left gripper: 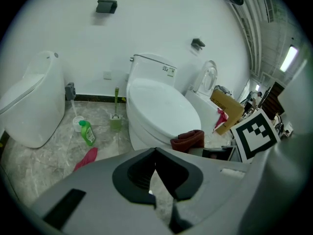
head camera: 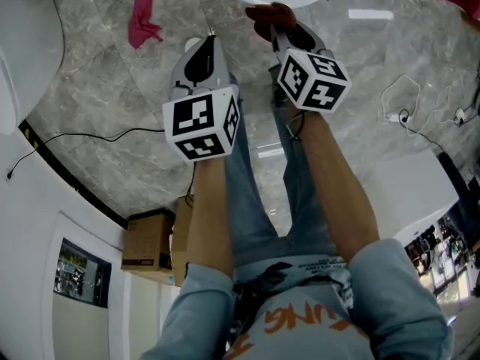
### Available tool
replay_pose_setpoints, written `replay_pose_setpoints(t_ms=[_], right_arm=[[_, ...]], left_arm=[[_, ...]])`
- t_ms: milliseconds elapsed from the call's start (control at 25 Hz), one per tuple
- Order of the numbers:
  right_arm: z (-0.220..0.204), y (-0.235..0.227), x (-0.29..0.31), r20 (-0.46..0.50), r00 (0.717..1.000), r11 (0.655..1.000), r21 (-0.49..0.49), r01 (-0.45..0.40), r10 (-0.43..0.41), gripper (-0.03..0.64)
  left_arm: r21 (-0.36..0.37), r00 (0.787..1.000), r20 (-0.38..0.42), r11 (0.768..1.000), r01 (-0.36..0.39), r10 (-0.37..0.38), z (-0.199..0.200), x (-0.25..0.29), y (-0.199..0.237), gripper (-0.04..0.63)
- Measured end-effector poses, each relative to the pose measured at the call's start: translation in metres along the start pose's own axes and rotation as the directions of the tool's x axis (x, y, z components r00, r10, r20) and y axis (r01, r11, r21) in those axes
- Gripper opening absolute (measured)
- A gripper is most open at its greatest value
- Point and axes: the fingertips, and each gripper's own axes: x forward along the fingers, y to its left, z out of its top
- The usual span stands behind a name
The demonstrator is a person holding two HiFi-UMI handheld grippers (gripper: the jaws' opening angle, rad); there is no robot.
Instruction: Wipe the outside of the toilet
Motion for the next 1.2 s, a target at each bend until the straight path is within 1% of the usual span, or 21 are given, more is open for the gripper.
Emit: replay_pose_setpoints(t_ms=[280,520,640,800,880,1000,1080,1200], right_arm=[[0.020,-0.049,-0.014,0.031,0.999,1.000,0.017,0.017,-0.017,0.082],[0.050,-0.090,-0.013,0.061,0.998,1.000,-0.021,0.013,-0.011,0.083],[0.067,-0.108,-0.008,0.077,0.997,1.000,-0.026,0.002,0.000,0.082],[0.090,-0.122,-0.005,0.078,0.997,0.994,-0.109,-0.020,0.028,0.081],[0.099,-0.128,-0.007,0.079,0.996,0.990,-0.140,-0.025,0.036,0.081],[0.107,-0.130,-0.016,0.086,0.995,0.987,-0.158,-0.038,0.052,0.083],[0.104,-0.128,-0.026,0.085,0.995,0.984,-0.172,-0.042,0.057,0.082],[0.083,-0.123,-0.043,0.064,0.996,0.983,-0.181,-0.041,0.054,0.083]], left_arm=[[0.014,1.000,0.014,1.000,-0.012,0.012,-0.004,0.002,-0.031,-0.006],[0.006,0.998,0.037,0.999,-0.041,0.041,-0.009,0.006,-0.058,-0.006],[-0.018,0.997,0.051,0.998,-0.060,0.061,-0.012,0.005,-0.071,-0.006],[-0.050,0.996,0.050,0.996,-0.069,0.071,-0.031,-0.003,-0.098,-0.006],[-0.079,0.996,0.042,0.994,-0.078,0.082,-0.043,-0.007,-0.107,-0.006],[-0.131,0.994,0.044,0.987,-0.094,0.100,-0.051,-0.011,-0.111,-0.006],[-0.153,0.993,0.050,0.984,-0.094,0.103,-0.052,-0.014,-0.113,-0.006],[-0.175,0.994,0.059,0.981,-0.082,0.094,-0.054,-0.020,-0.111,-0.006]])
